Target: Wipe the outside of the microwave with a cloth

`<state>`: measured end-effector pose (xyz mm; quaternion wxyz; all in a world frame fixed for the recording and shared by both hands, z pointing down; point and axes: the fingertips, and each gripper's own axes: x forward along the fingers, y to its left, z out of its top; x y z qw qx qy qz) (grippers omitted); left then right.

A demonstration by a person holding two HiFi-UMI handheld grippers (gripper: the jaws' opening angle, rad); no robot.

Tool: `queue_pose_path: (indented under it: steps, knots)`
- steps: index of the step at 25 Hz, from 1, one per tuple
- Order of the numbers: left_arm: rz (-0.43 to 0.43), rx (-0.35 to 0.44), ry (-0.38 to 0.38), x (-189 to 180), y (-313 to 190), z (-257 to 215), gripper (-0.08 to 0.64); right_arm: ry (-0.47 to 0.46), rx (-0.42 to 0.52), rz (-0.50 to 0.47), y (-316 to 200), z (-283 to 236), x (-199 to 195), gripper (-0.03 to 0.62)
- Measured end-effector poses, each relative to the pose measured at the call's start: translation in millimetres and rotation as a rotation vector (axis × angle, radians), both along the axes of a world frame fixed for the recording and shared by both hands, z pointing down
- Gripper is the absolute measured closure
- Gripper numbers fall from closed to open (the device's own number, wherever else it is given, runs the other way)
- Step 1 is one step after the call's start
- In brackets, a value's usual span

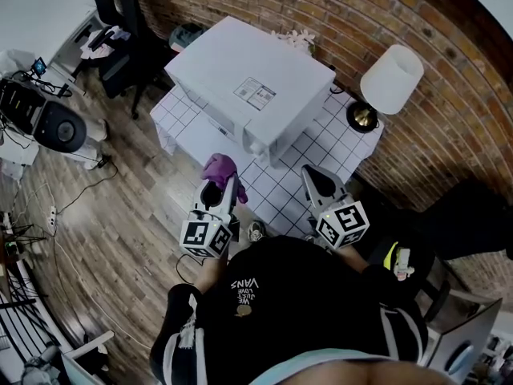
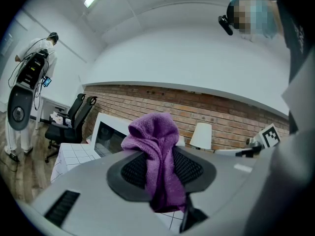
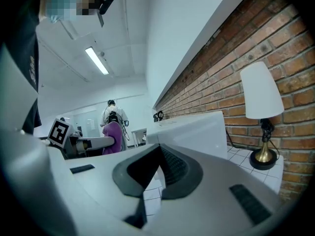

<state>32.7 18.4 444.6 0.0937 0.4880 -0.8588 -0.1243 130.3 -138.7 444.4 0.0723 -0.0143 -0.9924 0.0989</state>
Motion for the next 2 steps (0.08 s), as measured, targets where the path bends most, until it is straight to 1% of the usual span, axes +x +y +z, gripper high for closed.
queue_pose_path:
  steps: [2]
  knots:
    - [0.007, 0.004, 0.000, -0.4, -1.4, -0.9, 0.419, 0.001, 0.000, 0.001, 0.0, -0.2, -0.9, 0.589]
